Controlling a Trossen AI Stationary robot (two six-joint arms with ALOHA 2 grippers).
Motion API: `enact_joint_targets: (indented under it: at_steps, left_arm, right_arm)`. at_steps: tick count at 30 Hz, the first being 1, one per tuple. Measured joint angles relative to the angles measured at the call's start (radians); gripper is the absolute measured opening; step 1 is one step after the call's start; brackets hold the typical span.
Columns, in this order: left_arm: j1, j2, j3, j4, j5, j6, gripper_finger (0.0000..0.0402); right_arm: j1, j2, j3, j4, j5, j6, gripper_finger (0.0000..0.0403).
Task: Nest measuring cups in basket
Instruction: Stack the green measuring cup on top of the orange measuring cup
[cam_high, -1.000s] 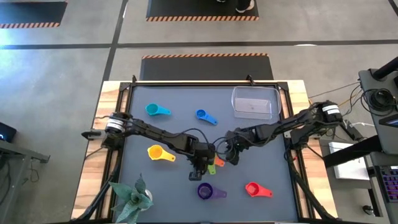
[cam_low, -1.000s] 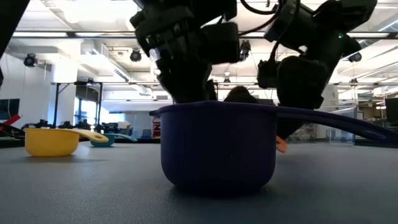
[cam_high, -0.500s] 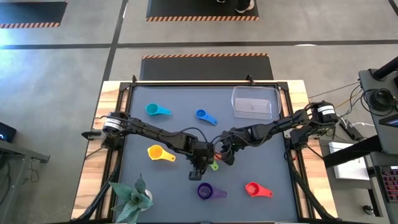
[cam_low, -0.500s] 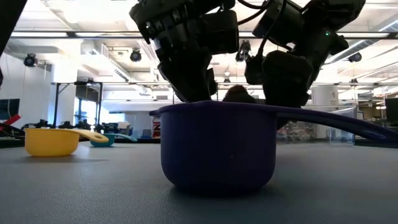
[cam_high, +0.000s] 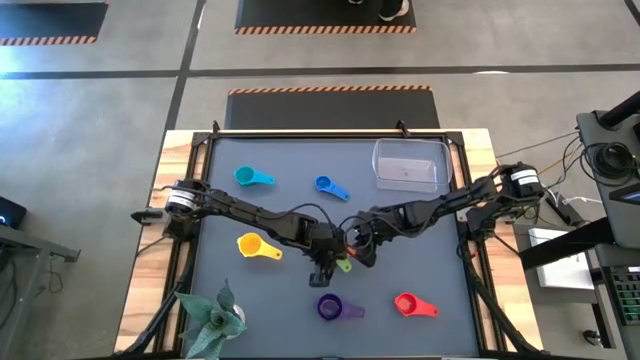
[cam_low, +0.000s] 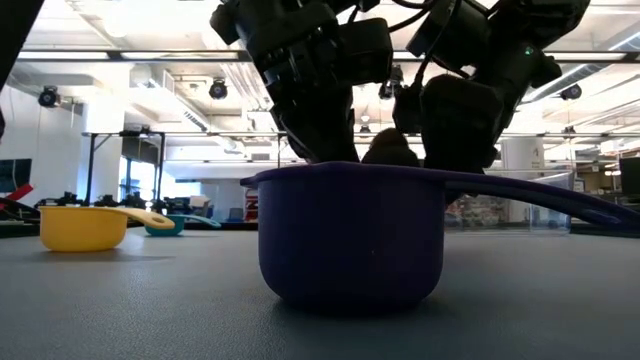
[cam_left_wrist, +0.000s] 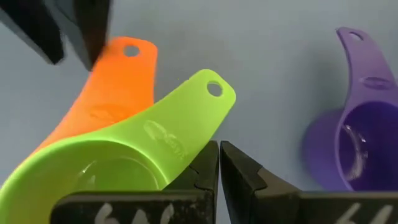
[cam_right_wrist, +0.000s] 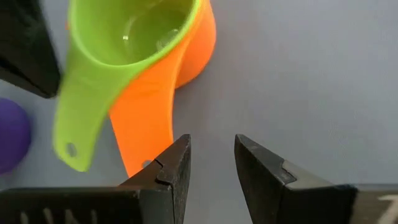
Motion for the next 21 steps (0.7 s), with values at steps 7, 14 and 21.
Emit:
enact_joint_targets:
  at_steps: [7, 14, 21]
  left_arm:
    - [0.001, -0.011, 0.000, -0.006, -0.003, 0.000, 0.0000]
    - [0.002, -0.030, 0.000, -0.009, -0.003, 0.015, 0.0000]
    - [0.001, -0.062, 0.000, -0.082, -0.003, 0.015, 0.0000]
  right_arm:
    - [0.010, 0.000, 0.000, 0.030, 0.000, 0.019, 0.0114]
    - [0.010, 0.000, 0.000, 0.063, 0.000, 0.035, 0.0114]
    - [0.010, 0.000, 0.000, 0.070, -0.002, 0.036, 0.0114]
